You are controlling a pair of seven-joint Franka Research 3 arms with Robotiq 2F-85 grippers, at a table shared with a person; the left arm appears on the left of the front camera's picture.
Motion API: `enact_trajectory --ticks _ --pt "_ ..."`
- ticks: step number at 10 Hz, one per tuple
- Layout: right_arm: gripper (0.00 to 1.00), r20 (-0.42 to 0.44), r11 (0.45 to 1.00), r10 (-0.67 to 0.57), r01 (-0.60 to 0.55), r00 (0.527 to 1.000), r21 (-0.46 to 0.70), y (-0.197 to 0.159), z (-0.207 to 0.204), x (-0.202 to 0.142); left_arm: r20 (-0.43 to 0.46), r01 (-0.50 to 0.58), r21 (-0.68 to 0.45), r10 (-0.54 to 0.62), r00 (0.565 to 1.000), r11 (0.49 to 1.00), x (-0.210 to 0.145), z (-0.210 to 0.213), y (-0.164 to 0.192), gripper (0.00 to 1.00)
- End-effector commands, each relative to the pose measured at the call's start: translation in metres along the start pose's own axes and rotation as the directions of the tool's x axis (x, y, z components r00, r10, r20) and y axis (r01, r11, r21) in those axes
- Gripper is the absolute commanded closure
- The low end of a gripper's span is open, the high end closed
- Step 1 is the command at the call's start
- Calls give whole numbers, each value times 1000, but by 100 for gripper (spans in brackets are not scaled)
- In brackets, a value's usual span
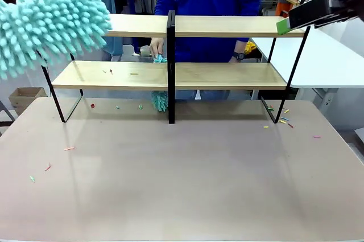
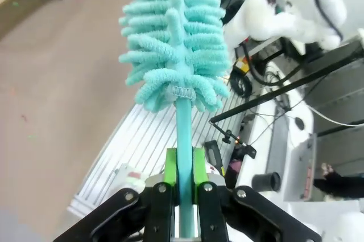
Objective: Clean the shelves.
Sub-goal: Clean another randomly selected level of the Shelf with the Duster.
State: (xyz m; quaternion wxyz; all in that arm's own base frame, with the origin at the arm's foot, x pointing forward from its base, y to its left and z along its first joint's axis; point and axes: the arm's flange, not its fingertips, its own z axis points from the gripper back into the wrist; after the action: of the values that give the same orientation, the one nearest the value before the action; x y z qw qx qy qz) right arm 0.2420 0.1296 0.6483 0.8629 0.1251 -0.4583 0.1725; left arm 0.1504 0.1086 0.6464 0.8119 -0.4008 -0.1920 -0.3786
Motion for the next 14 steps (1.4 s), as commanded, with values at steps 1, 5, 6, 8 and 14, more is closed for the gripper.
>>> enact_trajectory --ticks 1,5,6,8,14 --pt "0 3 1000 -11 11 1000 -7 1 0 0 -64 34 15 -33 997 999 -4 -15 -8 87" --pt "0 3 1000 -11 11 1000 -7 1 0 0 -69 -45 192 59 996 980 10 -61 11 87" --pt "0 3 1000 -11 11 1000 -7 1 0 0 -91 -63 188 81 993 980 21 -86 19 87" --pt "0 3 1000 -11 11 1000 -7 1 0 0 -134 -133 271 175 975 953 37 -147 46 87" --pt "0 3 1000 -11 11 1000 -7 1 0 0 -68 -196 343 232 970 919 56 -174 69 87"
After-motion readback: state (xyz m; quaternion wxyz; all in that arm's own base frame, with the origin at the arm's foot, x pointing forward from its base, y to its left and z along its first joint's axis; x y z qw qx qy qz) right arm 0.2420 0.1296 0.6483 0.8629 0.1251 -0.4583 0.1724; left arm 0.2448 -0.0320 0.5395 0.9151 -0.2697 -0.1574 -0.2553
